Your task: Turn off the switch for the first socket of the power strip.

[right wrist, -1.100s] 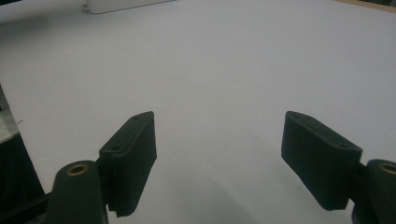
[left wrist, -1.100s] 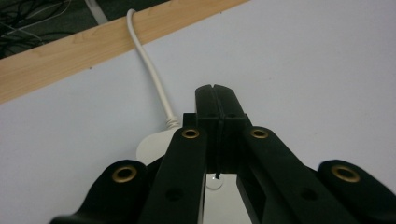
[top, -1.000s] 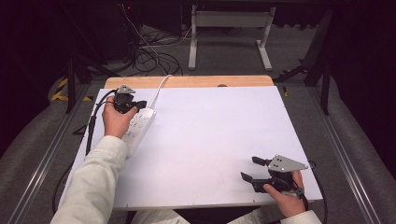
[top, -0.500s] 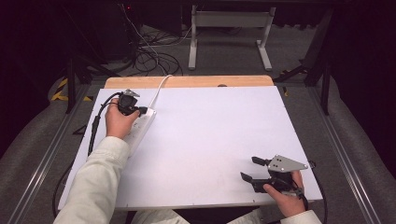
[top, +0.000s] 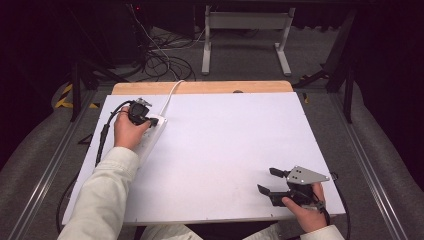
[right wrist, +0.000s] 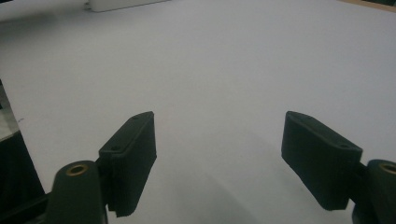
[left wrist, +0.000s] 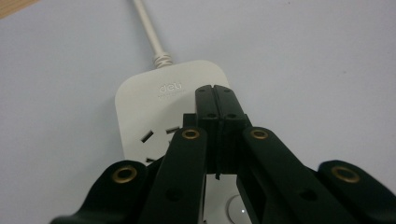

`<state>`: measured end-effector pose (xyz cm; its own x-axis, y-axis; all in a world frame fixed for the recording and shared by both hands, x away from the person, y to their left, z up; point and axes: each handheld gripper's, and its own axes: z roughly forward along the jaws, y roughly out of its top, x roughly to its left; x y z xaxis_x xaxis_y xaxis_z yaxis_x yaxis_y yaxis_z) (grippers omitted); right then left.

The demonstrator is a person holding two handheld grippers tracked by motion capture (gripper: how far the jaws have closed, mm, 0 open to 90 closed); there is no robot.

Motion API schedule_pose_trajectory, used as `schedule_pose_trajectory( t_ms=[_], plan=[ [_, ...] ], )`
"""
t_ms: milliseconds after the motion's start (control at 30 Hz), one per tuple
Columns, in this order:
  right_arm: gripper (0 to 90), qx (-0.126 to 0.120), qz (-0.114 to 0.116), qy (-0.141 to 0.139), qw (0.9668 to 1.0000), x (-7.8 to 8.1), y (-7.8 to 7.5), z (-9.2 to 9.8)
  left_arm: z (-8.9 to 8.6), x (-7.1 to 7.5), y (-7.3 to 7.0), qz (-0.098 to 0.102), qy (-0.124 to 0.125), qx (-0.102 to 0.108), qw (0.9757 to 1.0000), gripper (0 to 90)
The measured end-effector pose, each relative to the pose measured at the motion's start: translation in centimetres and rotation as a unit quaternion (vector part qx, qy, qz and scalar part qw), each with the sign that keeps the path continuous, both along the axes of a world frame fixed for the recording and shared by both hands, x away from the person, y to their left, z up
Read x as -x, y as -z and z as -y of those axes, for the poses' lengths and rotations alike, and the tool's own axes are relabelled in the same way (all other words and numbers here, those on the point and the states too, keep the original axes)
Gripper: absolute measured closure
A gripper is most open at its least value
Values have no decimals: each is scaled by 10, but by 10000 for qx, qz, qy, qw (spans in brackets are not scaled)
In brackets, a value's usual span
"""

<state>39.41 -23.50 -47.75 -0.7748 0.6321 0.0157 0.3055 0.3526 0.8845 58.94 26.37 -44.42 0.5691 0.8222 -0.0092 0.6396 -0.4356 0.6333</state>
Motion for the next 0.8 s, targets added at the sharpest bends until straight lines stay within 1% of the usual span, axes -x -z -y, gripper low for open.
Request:
schedule_pose_trajectory(
  t_ms=[67,167,300,333,367,400,533,667,700,733,800],
  plan=[
    [271,-13,-7,2,10000,0,0,0,0,0,0,-19,-11,7,10000,900],
    [271,-8,-1,0,10000,0,0,0,0,1,0,-15,-2,-50,10000,900],
    [271,-15,1,7,10000,0,0,1,-1,2,1,2,-39,-26,10000,900],
    [271,-13,-5,6,10000,0,0,1,0,2,2,-36,-51,-5,10000,900],
    [271,-12,-3,4,10000,0,0,1,0,2,2,-31,-58,-25,10000,900],
    [271,-12,-3,4,10000,0,0,1,1,2,2,-1,-62,-89,9999,900],
    [271,-15,3,-9,10000,0,-1,1,3,3,1,-24,-60,-155,9999,900],
    [271,-14,15,-8,10000,1,-1,1,3,3,2,-21,-73,-154,9999,900],
    [271,-14,15,-8,10000,1,-1,1,4,3,2,-18,-75,-174,9998,900],
    [271,-14,14,-8,10000,1,-1,1,5,3,1,14,-80,-242,9997,900],
    [271,-13,14,-8,10000,1,-1,1,6,4,1,-6,-89,-235,9997,900]
  ],
)
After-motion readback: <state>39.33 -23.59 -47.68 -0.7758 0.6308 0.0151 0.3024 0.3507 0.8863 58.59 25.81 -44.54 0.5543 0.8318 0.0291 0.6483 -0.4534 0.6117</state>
